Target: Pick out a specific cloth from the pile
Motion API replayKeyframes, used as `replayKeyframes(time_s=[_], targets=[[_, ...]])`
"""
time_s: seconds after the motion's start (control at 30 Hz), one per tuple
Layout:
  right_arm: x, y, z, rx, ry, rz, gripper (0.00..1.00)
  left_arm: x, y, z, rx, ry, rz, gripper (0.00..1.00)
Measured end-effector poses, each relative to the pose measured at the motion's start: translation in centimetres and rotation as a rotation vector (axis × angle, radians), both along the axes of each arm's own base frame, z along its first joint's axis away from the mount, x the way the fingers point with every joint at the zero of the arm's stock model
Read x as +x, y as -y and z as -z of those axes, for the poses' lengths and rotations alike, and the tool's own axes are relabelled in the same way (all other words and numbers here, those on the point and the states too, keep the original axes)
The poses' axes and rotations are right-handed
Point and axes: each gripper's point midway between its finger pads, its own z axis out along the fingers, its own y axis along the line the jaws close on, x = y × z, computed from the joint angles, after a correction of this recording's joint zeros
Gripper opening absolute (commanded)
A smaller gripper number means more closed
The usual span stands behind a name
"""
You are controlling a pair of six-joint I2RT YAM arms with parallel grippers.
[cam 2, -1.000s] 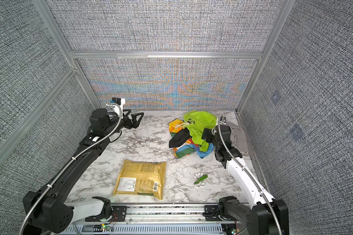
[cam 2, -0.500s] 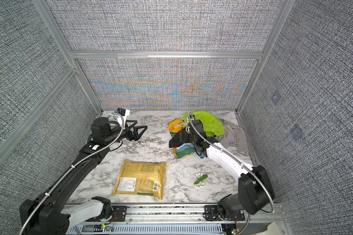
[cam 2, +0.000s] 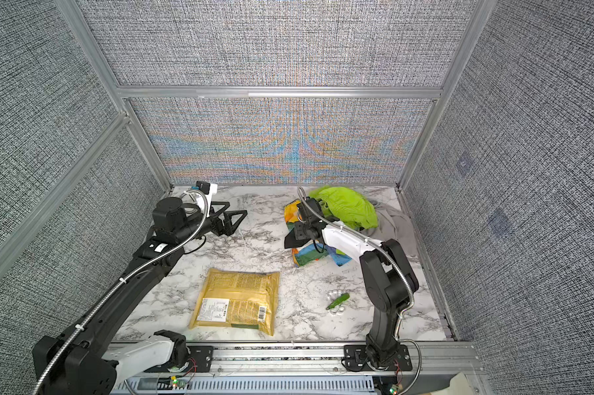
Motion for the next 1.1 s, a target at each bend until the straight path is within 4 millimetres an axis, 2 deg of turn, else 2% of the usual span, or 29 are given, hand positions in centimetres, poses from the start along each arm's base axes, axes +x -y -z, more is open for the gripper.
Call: replayKeyframes(time_s=[0.2, 0.33, 0.47, 0.53, 0.67, 0.77, 0.93, 1.03, 1.1], targets=[[-0.3, 1.0, 0.6, -0.060, -0.010, 0.041, 0.35, 0.0, 0.0, 0.0, -0.005, -0.005, -0.001, 0.99], [-0.1, 1.8, 0.5, -0.098, 0.000, 0.073, 0.31, -0.1, 0.0, -0.1, -0.005, -0.002, -0.001, 0.99], [0.1, 2.4, 0.2, -0.129, 0.013, 0.094, 0.17, -0.2, 0.0, -0.2, -0.006, 0.001, -0.001, 0.99], [0.1, 2.7, -0.2, -0.140, 0.021, 0.102, 0.14, -0.2, -0.1, -0.2, -0.007, 0.001, -0.001, 0.99], [1.0, 3.7, -2.5, -0.141, 0.070, 0.132, 0.06, -0.2, -0.1, -0.3, -0.007, 0.003, -0.001, 0.99], [2.4, 5.9, -4.5, -0.149, 0.113, 0.191, 0.05, -0.3, -0.1, -0.3, -0.007, 0.003, -0.001, 0.99], [4.4, 11.7, -6.6, -0.169, 0.146, 0.332, 0.05, -0.3, -0.1, -0.3, -0.008, 0.004, -0.001, 0.99], [5.1, 14.3, -7.0, -0.182, 0.155, 0.390, 0.05, -0.3, -0.1, -0.3, -0.008, 0.004, -0.001, 0.99], [5.6, 15.7, -6.5, -0.207, 0.146, 0.412, 0.04, -0.3, -0.1, -0.3, -0.008, 0.004, -0.001, 0.99]])
